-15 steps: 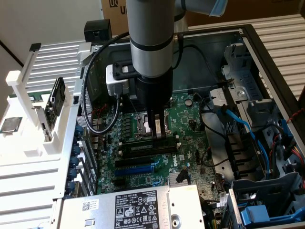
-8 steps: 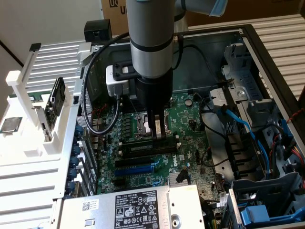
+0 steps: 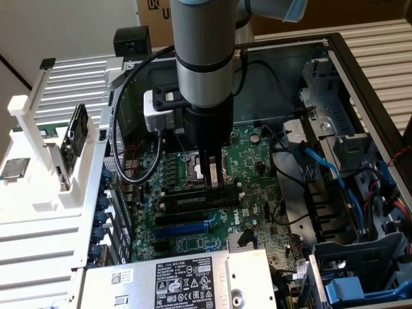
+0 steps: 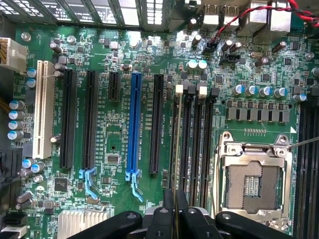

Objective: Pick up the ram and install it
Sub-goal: 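Insert the ram into the slot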

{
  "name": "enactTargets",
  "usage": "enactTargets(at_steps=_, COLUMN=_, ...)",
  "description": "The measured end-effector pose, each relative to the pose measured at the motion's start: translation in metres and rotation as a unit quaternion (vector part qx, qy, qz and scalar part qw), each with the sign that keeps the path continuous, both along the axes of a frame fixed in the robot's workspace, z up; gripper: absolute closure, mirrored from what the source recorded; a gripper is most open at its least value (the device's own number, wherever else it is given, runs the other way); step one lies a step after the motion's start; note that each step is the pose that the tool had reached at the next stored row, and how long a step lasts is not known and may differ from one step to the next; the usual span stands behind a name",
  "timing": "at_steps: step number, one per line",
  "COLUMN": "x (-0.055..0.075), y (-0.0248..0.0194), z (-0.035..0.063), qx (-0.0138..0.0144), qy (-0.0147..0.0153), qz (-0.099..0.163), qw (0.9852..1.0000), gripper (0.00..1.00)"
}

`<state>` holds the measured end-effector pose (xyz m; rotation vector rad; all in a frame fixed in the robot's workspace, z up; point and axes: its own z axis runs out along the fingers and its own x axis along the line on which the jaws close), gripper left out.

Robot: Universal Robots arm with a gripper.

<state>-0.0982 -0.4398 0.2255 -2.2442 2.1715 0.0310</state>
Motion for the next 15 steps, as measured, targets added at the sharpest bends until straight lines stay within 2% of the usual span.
enactTargets(at_steps=12, x=0.0, y=-0.0001, z=0.0, qx=0.0, qy=-0.0001, qz=0.0, qw=1.0, gripper=0.87)
enactTargets(at_steps=13, x=0.0, y=-0.0001, z=0.0, qx=0.0, qy=0.0, qz=0.0, qw=1.0, gripper=0.86)
enactTargets(at_steps=14, x=0.0, y=-0.0001, z=-0.0001, qx=0.0, qy=0.0, qz=0.0, qw=1.0, gripper=0.79)
enactTargets(at_steps=15, x=0.0, y=-0.0001, z=-0.0001, qx=0.0, qy=0.0, qz=0.0, qw=1.0, gripper=0.79)
